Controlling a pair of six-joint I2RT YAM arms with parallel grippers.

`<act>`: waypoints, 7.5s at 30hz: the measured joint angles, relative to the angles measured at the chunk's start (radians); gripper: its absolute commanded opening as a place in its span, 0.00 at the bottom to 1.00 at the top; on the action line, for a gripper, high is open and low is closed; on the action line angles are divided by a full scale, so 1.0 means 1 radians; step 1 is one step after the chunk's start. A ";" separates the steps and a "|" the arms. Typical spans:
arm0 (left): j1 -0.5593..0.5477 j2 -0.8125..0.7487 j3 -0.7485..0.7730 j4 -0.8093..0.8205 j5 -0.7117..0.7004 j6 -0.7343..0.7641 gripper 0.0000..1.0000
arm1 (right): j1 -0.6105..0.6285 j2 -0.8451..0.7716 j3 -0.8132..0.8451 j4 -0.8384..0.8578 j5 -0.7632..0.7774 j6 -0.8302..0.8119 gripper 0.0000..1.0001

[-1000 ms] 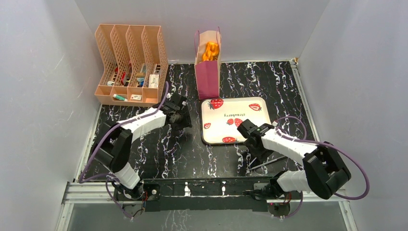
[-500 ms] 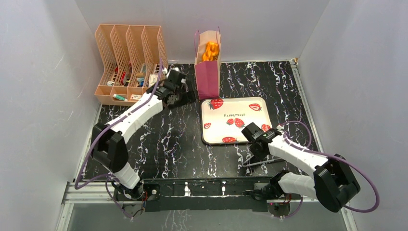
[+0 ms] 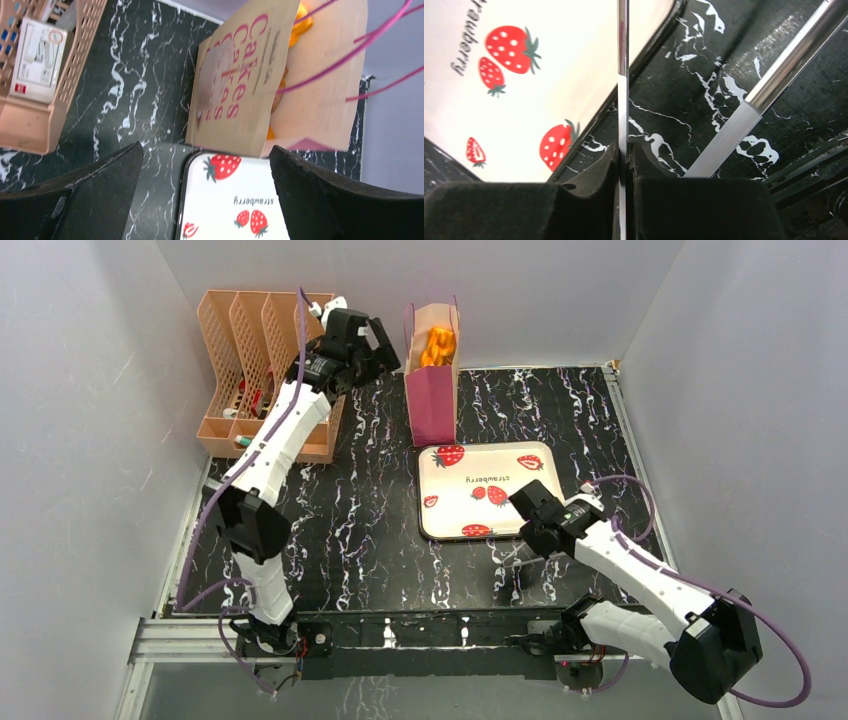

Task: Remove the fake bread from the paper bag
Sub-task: Pick up the clamp at the center of the board, then move the paper bag to the center of the board, then place the clamp in the container, then pick up the clamp from the container, then adjust the paper bag at the center of the board.

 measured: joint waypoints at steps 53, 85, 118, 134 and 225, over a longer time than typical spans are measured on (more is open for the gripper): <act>-0.102 0.468 0.455 0.165 -0.179 0.378 0.00 | 0.004 0.068 0.200 0.050 0.100 -0.260 0.00; -0.128 0.221 0.233 0.168 -0.333 0.522 0.00 | 0.004 0.024 0.200 0.054 0.057 -0.320 0.00; -0.163 -0.610 -0.509 0.096 -0.440 0.577 0.00 | 0.007 0.230 0.292 0.282 -0.187 -0.870 0.00; -0.163 -0.713 -0.602 0.000 -0.507 0.546 0.00 | 0.100 0.623 0.465 0.414 -0.244 -1.224 0.00; -0.199 -0.805 -0.839 0.008 -0.240 0.517 0.00 | 0.031 0.836 0.332 1.057 -0.065 -1.252 0.47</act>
